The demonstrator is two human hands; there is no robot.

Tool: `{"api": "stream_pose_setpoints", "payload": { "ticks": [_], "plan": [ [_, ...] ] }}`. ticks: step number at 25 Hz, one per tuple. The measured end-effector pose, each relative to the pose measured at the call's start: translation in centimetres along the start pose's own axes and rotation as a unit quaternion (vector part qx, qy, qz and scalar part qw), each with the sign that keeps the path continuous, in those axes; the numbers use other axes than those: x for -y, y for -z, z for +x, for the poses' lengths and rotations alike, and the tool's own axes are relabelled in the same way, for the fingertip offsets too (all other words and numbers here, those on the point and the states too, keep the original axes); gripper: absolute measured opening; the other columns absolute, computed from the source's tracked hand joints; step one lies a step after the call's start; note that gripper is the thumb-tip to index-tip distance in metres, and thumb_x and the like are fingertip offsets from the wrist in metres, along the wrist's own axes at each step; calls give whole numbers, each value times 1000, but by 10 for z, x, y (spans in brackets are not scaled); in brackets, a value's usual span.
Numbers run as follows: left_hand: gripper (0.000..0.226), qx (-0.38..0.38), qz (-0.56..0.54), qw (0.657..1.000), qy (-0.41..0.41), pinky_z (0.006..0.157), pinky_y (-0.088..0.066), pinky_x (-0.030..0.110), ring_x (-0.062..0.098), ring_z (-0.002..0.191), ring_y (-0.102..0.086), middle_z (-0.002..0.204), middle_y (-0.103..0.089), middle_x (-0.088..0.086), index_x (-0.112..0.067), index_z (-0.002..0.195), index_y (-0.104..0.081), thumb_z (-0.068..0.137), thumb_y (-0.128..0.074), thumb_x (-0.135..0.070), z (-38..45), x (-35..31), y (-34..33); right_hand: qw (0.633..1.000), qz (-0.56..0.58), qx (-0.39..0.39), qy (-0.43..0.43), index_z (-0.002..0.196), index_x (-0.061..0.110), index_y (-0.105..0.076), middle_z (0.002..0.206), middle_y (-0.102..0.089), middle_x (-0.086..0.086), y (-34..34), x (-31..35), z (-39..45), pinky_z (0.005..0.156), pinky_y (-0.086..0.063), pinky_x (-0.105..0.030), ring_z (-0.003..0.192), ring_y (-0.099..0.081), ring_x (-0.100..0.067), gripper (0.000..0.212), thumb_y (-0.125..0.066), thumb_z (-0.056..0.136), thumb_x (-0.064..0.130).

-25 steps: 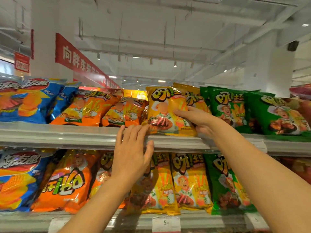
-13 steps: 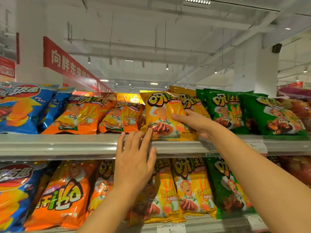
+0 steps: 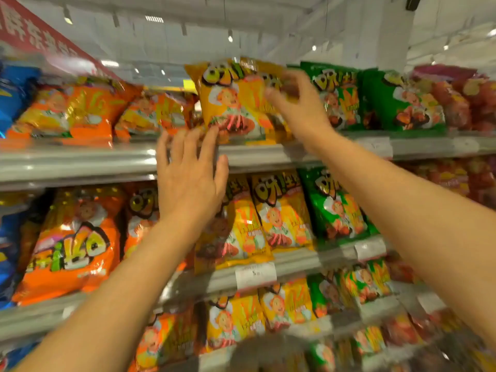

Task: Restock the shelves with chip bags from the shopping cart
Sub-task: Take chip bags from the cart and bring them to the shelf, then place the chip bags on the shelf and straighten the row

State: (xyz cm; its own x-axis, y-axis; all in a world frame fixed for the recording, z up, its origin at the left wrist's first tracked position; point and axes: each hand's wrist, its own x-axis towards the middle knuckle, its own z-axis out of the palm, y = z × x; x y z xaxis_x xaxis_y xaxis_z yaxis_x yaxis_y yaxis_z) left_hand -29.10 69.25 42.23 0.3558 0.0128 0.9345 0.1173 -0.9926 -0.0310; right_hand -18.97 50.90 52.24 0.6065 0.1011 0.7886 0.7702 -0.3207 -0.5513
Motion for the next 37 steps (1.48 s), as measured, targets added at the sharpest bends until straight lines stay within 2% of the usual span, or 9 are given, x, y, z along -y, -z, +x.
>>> {"api": "stream_pose_setpoints", "payload": {
  "ticks": [7,12,17,21,24,27,29,34,37],
  "plan": [
    [58,27,12,1000,10,126,-8,50,36,145,-33,149,-43,18,-12,156,-33,107,-28,-42,-1,-1,0,991,-80,-19,101,141,12,-47,138,-52,-2,67,-33,-95,110,-39,-36,131,-48,-17,50,-59,98,36],
    [50,-25,-140,984,-104,119,-27,56,46,144,-34,150,-40,28,-2,149,-45,104,-50,-24,-64,-93,0,996,-37,-15,83,141,13,-48,134,-54,-4,133,-82,-169,105,-44,-42,128,-51,-19,49,-61,98,32],
    [44,213,-297,913,-178,115,-36,52,41,141,-42,145,-50,24,-3,140,-57,99,-58,-17,-181,-274,-38,998,26,-21,-51,139,21,-51,129,-57,-2,237,-181,-269,85,-46,-12,118,-56,-3,44,-64,97,25],
    [39,354,-337,857,-163,106,-46,47,44,126,-56,132,-59,27,2,129,-64,94,-60,-16,-241,-374,-75,976,-5,6,-217,137,18,-52,122,-61,-3,321,-274,-361,78,-47,-12,104,-61,0,44,-63,97,33],
    [49,457,-355,803,-144,106,-45,43,41,123,-59,129,-61,24,0,127,-66,94,-46,-30,-276,-432,-105,940,-27,-14,-339,137,28,-51,120,-63,4,376,-334,-420,84,-48,-19,107,-61,-4,42,-64,98,34],
    [38,537,-352,750,-159,113,-40,42,34,130,-53,134,-59,17,-7,132,-64,98,-57,-23,-313,-484,-149,894,-68,-49,-440,131,25,-54,107,-66,1,415,-384,-470,76,-46,-10,98,-64,-9,36,-65,97,26],
    [37,581,-360,708,-180,111,-37,38,31,129,-51,132,-58,13,-10,133,-62,98,-62,-21,-337,-516,-182,861,-109,-41,-496,130,19,-56,101,-65,-1,430,-414,-497,79,-50,-22,94,-64,-17,36,-67,96,22],
    [35,711,-338,598,-152,102,-38,35,30,123,-53,125,-59,13,-10,129,-64,96,-64,-22,-393,-587,-267,730,-94,12,-677,109,15,-56,97,-68,-25,422,-467,-544,70,-48,-32,82,-65,-33,19,-67,95,12],
    [40,767,-311,538,-160,101,-41,35,30,125,-54,127,-60,14,-8,132,-61,97,-64,-26,-429,-632,-327,642,-80,26,-762,128,18,-51,107,-64,-11,387,-502,-575,66,-38,-26,89,-56,-18,41,-71,92,23]
  ]
}}
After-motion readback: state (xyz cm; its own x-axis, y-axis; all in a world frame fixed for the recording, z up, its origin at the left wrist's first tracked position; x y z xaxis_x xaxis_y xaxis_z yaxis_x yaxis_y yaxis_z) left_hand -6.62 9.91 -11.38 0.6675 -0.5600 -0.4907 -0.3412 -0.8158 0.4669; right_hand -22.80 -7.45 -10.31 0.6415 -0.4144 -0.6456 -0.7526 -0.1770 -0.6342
